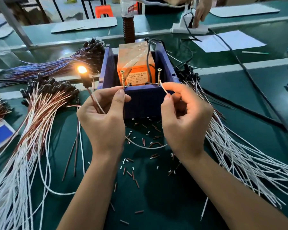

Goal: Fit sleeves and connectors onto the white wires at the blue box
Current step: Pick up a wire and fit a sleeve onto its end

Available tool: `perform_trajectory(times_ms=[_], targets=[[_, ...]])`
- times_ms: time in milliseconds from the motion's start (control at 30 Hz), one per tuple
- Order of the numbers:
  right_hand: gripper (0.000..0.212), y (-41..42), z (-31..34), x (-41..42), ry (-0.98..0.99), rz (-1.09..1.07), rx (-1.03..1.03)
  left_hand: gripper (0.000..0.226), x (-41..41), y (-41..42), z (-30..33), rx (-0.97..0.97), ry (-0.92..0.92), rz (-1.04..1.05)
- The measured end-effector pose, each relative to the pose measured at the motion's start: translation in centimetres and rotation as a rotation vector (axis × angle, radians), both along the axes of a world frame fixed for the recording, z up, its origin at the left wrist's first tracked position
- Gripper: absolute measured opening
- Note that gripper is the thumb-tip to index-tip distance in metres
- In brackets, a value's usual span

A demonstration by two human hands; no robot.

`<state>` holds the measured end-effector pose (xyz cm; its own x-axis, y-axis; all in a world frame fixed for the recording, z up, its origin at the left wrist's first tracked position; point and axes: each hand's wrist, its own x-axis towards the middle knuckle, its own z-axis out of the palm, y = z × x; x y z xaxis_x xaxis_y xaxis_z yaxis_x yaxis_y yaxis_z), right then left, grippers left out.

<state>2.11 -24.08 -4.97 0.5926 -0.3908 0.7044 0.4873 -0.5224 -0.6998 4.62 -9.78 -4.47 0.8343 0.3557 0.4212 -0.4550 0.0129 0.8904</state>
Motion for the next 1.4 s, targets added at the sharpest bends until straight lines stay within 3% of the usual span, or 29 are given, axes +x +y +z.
perform_trajectory(times_ms=[767,967,1133,1200,1300,1400], targets=[[0.019,-0.1,0.2,0.0,0.013,0.018,0.019,0.006,-0.4,-0.2,-0.1,-0.001,-0.015,-0.050],[0.021,-1.1,1.3,0.4,0.058,-0.014,0.158,0.007,-0.9,0.0,0.4,-0.148,0.004,-0.217],[0.019,-5.0,4.2,1.0,0.277,-0.017,0.250,0.010,-2.1,-1.4,1.4,-0.248,0.094,-0.486],[0.018,-7.5,5.5,0.5,0.353,-0.063,0.183,0.015,-2.6,-3.0,2.3,-0.306,0.105,-0.592],[0.023,-10.9,7.5,-0.7,0.412,-0.269,-0.102,0.037,-3.0,-6.4,3.8,-0.381,0.153,-0.702],[0.031,-12.1,9.6,-3.4,0.264,-0.389,-0.322,0.045,-3.2,-10.2,4.9,-0.449,0.245,-0.790]])
